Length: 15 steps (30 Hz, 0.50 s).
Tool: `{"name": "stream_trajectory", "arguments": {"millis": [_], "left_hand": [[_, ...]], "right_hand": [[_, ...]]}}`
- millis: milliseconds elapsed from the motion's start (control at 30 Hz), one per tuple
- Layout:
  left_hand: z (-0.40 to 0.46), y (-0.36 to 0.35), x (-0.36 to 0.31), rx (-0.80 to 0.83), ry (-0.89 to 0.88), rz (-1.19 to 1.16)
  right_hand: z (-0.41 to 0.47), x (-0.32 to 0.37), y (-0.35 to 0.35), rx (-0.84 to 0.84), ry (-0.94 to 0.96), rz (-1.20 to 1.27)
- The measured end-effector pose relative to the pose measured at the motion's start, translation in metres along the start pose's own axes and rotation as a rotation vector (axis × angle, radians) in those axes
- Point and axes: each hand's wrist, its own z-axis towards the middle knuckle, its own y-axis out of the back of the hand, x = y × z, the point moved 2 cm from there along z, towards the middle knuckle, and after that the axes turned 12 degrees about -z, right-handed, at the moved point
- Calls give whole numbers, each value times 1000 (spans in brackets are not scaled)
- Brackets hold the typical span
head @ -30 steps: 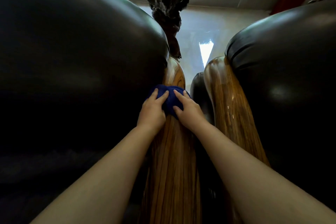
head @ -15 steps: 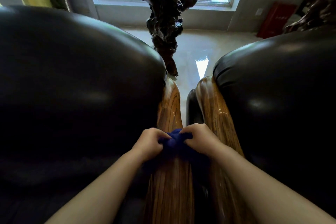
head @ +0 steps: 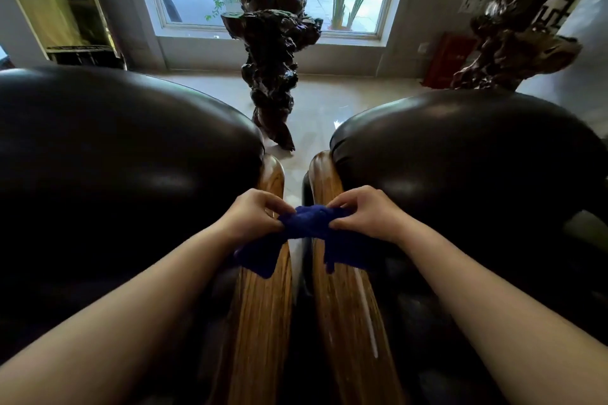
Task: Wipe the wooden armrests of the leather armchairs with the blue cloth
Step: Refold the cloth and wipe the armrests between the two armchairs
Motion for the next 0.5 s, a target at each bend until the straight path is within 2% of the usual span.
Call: {"name": "stream_trajectory", "arguments": {"millis": [133, 333, 500], "left_hand": [[-22, -37, -19, -23, 23, -27], [-56, -114, -8, -85, 67, -25], [-83, -166, -1, -53, 101, -91]], "right_hand": [[-38, -18, 16, -36, 34, -39], [-97, -65, -2, 17, 56, -43], [-138, -99, -18, 63, 44, -14]]}}
